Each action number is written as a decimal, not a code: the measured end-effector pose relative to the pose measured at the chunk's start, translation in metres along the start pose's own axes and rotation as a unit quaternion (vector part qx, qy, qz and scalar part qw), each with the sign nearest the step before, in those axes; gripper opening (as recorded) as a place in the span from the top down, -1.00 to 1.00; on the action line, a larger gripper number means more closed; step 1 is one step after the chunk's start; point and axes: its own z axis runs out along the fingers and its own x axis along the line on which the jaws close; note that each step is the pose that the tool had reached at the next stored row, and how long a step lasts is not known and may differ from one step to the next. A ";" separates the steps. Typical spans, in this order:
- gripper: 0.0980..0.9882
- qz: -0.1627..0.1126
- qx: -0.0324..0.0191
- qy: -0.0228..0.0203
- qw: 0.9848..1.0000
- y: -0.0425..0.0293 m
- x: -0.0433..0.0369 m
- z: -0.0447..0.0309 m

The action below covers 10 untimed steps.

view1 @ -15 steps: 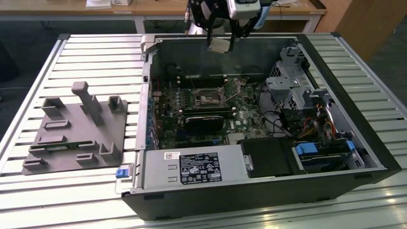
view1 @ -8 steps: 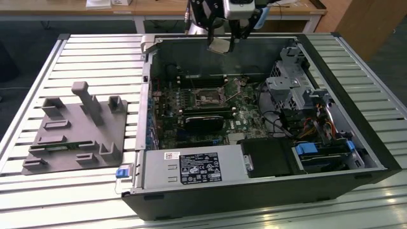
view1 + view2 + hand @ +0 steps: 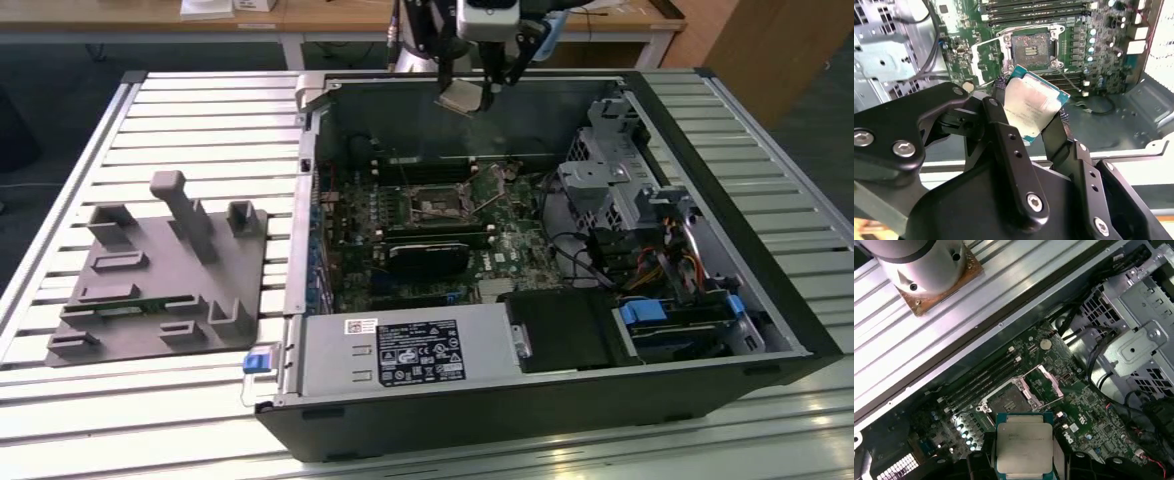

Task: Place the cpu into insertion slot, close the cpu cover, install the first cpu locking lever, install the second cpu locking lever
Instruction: 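Place the cpu into insertion slot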

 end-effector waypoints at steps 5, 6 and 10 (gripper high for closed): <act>0.00 0.042 -0.001 -0.004 0.999 -0.0001 0.0000 0.0006; 0.00 0.051 -0.001 -0.005 0.999 -0.0001 0.0000 0.0007; 0.00 0.087 -0.001 -0.008 0.996 -0.0001 0.0000 0.0013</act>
